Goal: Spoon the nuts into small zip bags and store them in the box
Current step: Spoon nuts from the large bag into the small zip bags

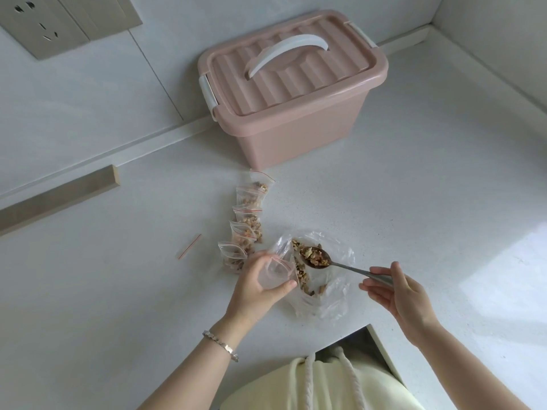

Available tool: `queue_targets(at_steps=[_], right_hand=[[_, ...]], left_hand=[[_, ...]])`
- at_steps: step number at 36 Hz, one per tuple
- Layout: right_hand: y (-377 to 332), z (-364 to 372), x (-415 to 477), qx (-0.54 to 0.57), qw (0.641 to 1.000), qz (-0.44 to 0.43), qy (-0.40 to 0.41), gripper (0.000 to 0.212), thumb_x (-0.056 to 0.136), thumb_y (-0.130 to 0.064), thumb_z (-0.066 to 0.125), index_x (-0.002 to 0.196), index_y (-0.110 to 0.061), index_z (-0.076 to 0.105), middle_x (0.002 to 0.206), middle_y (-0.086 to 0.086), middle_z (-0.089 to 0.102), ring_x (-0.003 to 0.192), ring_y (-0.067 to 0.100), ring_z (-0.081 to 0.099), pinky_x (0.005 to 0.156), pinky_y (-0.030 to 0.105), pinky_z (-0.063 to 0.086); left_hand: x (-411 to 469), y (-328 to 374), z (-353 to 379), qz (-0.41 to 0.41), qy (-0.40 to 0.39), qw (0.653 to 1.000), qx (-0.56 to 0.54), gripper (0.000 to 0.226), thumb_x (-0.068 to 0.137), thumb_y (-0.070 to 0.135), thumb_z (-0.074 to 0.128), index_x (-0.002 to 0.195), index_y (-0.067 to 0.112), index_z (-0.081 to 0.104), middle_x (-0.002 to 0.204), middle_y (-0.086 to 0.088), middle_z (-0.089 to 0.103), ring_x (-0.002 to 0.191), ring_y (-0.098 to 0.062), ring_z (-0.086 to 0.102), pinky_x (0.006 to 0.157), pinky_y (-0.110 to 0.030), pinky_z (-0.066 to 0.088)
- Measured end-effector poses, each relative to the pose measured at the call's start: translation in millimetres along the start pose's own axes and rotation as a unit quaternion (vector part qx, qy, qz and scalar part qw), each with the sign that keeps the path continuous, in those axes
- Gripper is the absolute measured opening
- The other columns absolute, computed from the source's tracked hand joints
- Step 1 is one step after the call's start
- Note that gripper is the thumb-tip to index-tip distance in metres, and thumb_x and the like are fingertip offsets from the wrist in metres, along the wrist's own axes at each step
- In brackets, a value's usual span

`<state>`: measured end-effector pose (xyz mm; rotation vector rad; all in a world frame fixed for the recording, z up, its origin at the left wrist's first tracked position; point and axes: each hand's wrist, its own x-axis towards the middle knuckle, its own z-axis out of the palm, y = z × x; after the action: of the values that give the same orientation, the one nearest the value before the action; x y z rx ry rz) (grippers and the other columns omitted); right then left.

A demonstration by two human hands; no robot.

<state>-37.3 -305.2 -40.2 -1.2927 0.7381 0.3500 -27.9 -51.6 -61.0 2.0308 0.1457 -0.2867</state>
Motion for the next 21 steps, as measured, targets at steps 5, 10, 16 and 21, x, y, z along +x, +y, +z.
queue_targets(at_steps=[5,10,16,21], right_hand=[[-25,-3,-11,-0.057,0.996,-0.061,0.011,0.046,0.097,-0.035,0.033,0.086,-0.002,0.064,0.066,0.014,0.069,0.063,0.022,0.069,0.056,0.022,0.056],[-52,2,-22,-0.110,0.989,-0.099,-0.017,0.043,0.095,-0.033,0.038,0.081,-0.001,0.064,0.060,0.012,0.068,0.056,0.021,0.067,0.051,0.021,0.054],[-69,27,-31,-0.191,0.969,-0.149,-0.048,0.042,0.094,-0.030,0.040,0.076,-0.003,0.066,0.060,0.013,0.068,0.056,0.023,0.066,0.049,0.021,0.051],[-67,52,-45,-0.302,0.923,-0.224,-0.081,0.039,0.083,-0.045,0.041,0.075,-0.018,0.068,0.059,0.001,0.068,0.056,0.010,0.064,0.055,0.017,0.050]], left_hand=[[-6,3,0,0.075,0.012,0.994,0.083,0.054,0.066,0.033,0.080,0.114,0.023,0.058,0.120,0.027,0.038,0.117,0.019,0.029,0.096,0.002,0.018],[-7,6,3,0.111,0.021,0.985,0.128,0.066,0.062,0.062,0.062,0.112,0.019,0.063,0.120,0.017,0.044,0.118,0.006,0.033,0.103,-0.009,0.021],[-5,9,6,0.133,0.024,0.979,0.153,0.067,0.063,0.063,0.060,0.114,0.019,0.063,0.126,0.002,0.048,0.118,0.002,0.031,0.101,-0.030,0.031],[-7,13,7,0.106,0.016,0.984,0.143,0.070,0.061,0.063,0.062,0.116,0.021,0.060,0.128,0.008,0.043,0.124,-0.006,0.035,0.104,-0.027,0.029]])
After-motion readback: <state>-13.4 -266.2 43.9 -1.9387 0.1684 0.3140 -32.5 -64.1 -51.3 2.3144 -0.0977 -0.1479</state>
